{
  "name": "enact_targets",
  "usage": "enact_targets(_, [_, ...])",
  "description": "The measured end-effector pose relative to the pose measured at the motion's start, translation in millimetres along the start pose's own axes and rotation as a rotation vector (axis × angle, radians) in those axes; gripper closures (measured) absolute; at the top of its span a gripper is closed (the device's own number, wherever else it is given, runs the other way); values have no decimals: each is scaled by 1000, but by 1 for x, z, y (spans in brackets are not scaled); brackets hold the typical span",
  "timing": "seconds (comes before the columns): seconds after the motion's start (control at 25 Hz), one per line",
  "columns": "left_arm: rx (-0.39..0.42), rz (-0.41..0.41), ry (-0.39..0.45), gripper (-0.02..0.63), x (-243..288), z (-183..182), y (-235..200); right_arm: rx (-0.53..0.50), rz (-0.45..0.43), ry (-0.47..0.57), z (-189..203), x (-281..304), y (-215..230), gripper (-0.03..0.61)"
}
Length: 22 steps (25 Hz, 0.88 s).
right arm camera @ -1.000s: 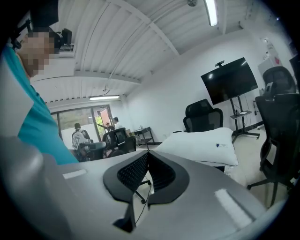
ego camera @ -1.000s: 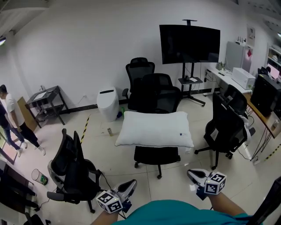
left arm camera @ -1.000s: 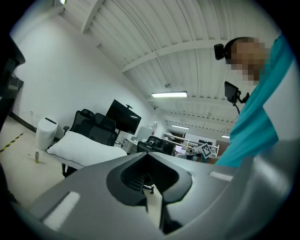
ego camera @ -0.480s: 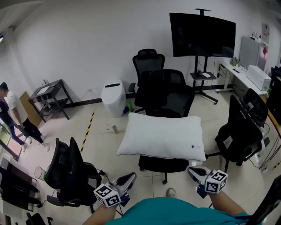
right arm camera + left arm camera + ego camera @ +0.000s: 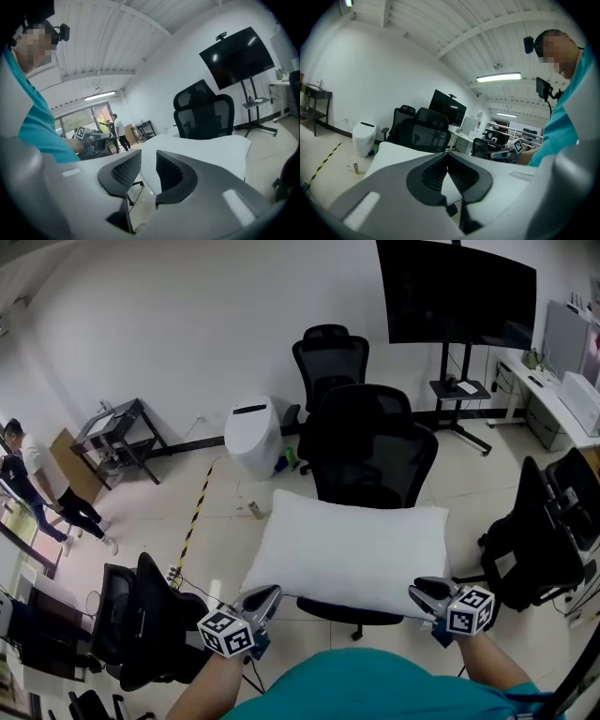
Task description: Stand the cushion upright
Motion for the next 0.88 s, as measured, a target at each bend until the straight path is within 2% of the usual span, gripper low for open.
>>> enact_targets(0.08, [5,8,-39,592,11,-9,-25,25,37,-26,-2,3,19,449])
enact_targets(0.28, [-11,74,-160,454,37,-26,-110,131,136,-96,-7,18,56,336])
enact_targets(0.36, [-39,103,-238,432,49,-25,-151,175,194,-147,-1,22,70,268])
enact_targets(0.48, [-97,141,-359,380,69,-20,-211,326,248,-155,9,20,98,184])
enact_targets(0.56, [-121,164,-433,334,86,-16,-239,444,291,-133,15,11,121,134])
enact_targets(0.64, [-171,183,-510,274,103,-5,-260,506,337,-140,24,-1,147,89])
enact_targets(0.72, [-237,199,-585,201,116,10,-276,552,347,-156,35,-9,175,39])
enact_targets(0.8, [-291,228,-644,124,128,22,-285,643,320,-155,46,-10,200,-13])
enact_targets(0.88, [-325,280,-671,52,140,29,-283,722,258,-154,56,-2,223,-15])
Point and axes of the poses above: the fingertips, and each gripper's own axes: x forward along the fingers, y to its right, z out of its underside, the point moved 6 cm from there along -x, backward along the fingers, and after that the axes turned 6 degrees about -y, right-handed, at the moved point
